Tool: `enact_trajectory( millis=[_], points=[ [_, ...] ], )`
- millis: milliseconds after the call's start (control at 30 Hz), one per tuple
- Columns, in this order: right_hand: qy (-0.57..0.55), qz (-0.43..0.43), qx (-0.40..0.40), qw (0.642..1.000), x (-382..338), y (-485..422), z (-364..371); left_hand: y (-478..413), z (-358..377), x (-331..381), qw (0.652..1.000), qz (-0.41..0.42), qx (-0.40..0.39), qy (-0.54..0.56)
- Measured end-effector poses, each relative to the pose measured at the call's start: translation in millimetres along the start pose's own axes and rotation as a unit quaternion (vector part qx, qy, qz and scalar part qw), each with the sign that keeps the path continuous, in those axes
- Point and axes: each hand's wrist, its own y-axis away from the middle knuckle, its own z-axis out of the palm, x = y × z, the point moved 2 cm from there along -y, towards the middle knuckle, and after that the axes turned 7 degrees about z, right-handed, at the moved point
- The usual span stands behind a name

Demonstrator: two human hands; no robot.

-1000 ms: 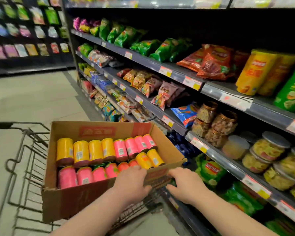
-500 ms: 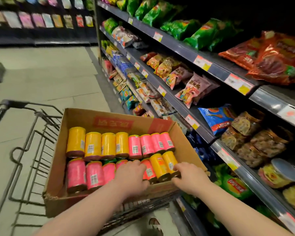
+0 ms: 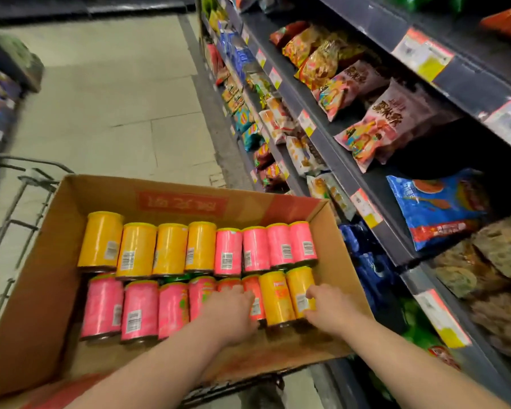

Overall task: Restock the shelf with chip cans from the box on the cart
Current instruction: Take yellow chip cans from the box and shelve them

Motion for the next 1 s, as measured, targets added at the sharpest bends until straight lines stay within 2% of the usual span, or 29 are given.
enact_trajectory(
  millis=[233,433,567,733,833,1000],
  points=[
    [-0.039,0.009,-0.063,0.997,17,-63,22,-48,19,2,0.997,-0.032,-0.059,0.041],
    [-0.175,0.051,-0.101,0.978,28,-95,44,-78,43,8,0.98,-0.076,-0.092,0.156],
    [-0.257,0.085,-0.111,0.956,32,-108,53,-98,51,7,0.949,-0.147,-0.081,0.268],
    [-0.295,0.099,-0.126,0.942,34,-115,70,-112,64,12,0.885,-0.232,-0.077,0.397],
    [-0.317,0.114,-0.13,0.932,33,-116,80,-116,70,19,0.854,-0.269,-0.052,0.442],
    [-0.329,0.128,-0.128,0.927,32,-117,83,-116,72,25,0.833,-0.287,-0.023,0.473]
  ],
)
